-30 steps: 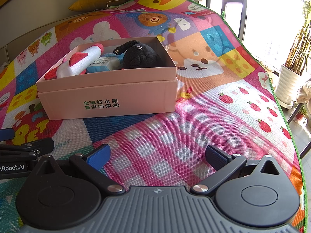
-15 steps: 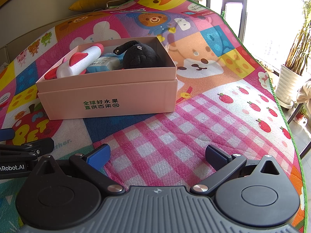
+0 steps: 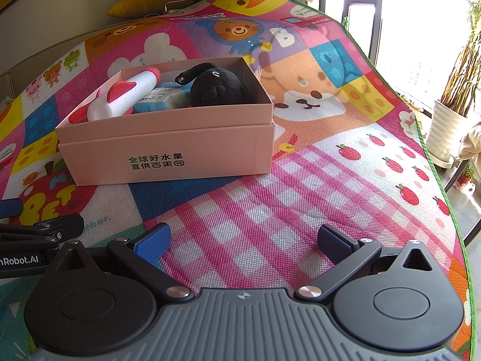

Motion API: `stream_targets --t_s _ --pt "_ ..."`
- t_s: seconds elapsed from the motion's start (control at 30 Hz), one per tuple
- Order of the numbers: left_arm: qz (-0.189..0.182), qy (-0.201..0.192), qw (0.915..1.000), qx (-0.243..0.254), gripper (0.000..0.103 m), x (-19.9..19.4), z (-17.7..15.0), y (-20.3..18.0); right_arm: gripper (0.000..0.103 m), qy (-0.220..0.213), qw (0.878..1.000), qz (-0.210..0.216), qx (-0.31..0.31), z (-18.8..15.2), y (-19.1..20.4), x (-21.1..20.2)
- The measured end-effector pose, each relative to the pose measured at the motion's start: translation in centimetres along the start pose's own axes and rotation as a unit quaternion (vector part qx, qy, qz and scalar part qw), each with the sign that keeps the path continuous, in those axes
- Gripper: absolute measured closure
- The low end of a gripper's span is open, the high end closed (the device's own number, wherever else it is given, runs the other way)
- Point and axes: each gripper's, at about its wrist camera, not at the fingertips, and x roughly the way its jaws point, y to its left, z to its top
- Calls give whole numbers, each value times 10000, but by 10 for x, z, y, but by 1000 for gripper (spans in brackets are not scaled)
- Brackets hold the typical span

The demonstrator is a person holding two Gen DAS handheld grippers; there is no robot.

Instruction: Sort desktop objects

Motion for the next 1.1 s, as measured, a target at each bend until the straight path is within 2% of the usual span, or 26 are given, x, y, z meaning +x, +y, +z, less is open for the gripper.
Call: stream_targets --t_s 0.17,0.27,0.33,1.1 --pt "-25 9 10000 78 0 0 1 -1 0 -1 10000 -4 -5 0 0 0" --pt "-111 218 9997 -14 0 2 6 1 0 0 10000 1 1 0 0 0" --pt "-23 335 9994 -55 0 2 7 -1 0 -1 10000 -3 -3 0 0 0" --pt "40 207 9997 -126 0 -1 2 -3 0 -2 10000 -2 0 1 0 1"
